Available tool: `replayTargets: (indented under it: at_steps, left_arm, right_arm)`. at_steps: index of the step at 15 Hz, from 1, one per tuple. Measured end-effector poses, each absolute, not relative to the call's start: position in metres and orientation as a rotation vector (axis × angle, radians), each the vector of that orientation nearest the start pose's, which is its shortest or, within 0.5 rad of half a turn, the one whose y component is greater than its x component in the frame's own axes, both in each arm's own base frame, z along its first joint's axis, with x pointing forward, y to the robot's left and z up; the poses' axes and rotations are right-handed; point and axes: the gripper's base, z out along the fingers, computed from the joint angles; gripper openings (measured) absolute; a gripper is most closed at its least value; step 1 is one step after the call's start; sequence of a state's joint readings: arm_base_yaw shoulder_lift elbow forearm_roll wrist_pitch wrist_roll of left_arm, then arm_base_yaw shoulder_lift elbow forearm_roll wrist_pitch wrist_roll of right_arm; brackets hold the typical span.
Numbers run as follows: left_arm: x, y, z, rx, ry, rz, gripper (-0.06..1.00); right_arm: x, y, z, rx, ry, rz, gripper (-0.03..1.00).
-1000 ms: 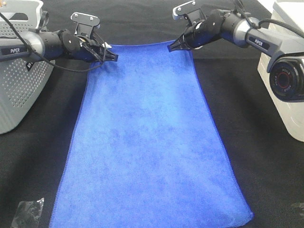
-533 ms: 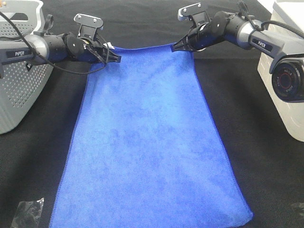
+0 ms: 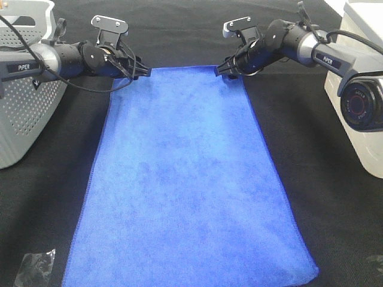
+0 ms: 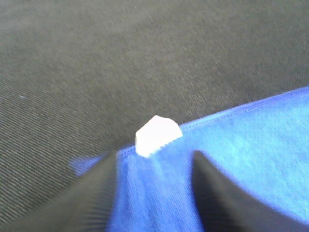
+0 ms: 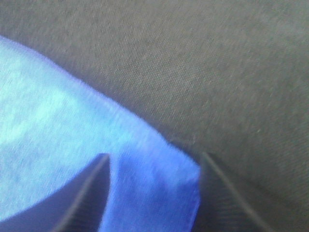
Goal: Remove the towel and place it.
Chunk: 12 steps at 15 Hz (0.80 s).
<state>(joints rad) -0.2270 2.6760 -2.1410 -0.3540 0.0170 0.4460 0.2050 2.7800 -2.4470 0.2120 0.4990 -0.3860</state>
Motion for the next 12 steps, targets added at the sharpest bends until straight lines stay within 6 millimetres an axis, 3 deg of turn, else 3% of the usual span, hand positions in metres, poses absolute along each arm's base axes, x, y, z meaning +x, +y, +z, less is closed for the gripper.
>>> replayTargets:
  at_steps: [1,3,5,8,12]
  left_arm:
    - [0.571,-0.133,0.086,0.326,2.009,-0.091,0.69]
    - [0.571,-0.133,0.089,0.328,2.01,-0.094,0.7]
    - [0.571,-0.134,0.101,0.336,2.014,-0.105,0.7]
    - [0.564,-0.137,0.136,0.383,2.068,-0.153,0.7]
    - [0.539,-0.141,0.186,0.493,2.246,-0.262,0.7]
  right_arm:
    - [0.577,0.129,0.085,-0.538,2.271,0.106,0.62]
    - [0.576,0.128,0.096,-0.563,2.277,0.088,0.63]
    - [0.576,0.127,0.126,-0.573,2.236,0.065,0.63]
    - [0.572,0.126,0.168,-0.584,2.194,0.043,0.63]
    - [0.56,0.124,0.2,-0.618,2.251,0.054,0.63]
